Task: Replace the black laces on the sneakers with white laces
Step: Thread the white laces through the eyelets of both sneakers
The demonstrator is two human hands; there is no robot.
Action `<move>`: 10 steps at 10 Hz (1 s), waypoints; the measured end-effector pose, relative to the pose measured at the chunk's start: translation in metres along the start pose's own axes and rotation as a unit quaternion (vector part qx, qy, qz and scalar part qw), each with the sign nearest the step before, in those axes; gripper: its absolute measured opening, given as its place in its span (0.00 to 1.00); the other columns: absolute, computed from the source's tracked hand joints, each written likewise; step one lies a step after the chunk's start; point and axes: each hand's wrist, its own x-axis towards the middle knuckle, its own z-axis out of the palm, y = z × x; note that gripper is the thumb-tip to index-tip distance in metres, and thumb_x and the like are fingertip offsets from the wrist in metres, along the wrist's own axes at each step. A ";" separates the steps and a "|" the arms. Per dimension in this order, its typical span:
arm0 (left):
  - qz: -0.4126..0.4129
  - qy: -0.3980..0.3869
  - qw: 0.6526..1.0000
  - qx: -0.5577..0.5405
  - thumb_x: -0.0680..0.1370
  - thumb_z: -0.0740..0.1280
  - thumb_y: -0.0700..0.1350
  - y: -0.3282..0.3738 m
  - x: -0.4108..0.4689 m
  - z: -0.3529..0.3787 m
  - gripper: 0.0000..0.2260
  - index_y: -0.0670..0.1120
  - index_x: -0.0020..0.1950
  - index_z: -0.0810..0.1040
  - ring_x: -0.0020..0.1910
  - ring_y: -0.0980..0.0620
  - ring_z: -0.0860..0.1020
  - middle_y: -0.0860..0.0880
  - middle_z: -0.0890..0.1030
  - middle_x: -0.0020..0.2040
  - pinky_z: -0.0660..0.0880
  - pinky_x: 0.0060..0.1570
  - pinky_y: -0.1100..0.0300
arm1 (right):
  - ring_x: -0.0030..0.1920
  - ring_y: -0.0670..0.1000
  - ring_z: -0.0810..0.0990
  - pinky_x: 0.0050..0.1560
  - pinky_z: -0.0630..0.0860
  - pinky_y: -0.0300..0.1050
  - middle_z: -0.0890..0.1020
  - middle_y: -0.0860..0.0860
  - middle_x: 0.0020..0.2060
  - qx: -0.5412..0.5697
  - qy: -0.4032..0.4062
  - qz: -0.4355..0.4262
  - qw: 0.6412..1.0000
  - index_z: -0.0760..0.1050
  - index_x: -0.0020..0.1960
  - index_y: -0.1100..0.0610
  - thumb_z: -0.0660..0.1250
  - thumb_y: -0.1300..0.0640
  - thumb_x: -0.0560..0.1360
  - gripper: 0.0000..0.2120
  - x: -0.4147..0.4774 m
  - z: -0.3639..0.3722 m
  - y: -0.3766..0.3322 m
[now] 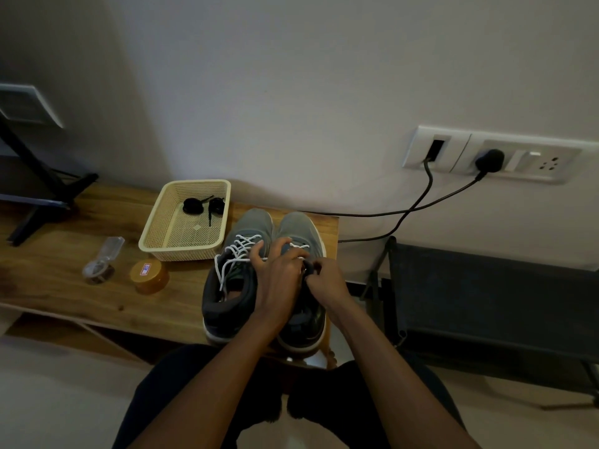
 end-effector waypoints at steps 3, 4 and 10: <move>0.035 -0.002 0.998 0.045 0.78 0.60 0.40 0.004 0.001 -0.006 0.14 0.52 0.59 0.79 0.68 0.52 0.65 0.56 0.74 0.65 0.43 0.67 0.47 | 0.43 0.57 0.75 0.47 0.75 0.55 0.76 0.60 0.39 0.035 -0.013 0.023 0.999 0.75 0.44 0.66 0.60 0.71 0.70 0.07 -0.001 0.000 0.002; 0.012 0.006 1.000 0.028 0.76 0.65 0.42 0.004 -0.002 -0.005 0.08 0.53 0.52 0.81 0.67 0.52 0.65 0.55 0.77 0.61 0.46 0.66 0.47 | 0.47 0.57 0.78 0.52 0.77 0.55 0.79 0.61 0.43 0.032 -0.019 0.016 0.999 0.78 0.48 0.66 0.61 0.70 0.72 0.08 0.003 -0.006 0.002; -0.024 0.085 0.996 -0.006 0.68 0.75 0.43 0.002 -0.001 0.005 0.05 0.51 0.36 0.81 0.64 0.50 0.62 0.52 0.79 0.59 0.50 0.62 0.46 | 0.36 0.48 0.77 0.35 0.74 0.37 0.78 0.51 0.35 0.068 0.000 -0.019 0.997 0.75 0.37 0.56 0.64 0.70 0.74 0.12 0.026 -0.019 0.008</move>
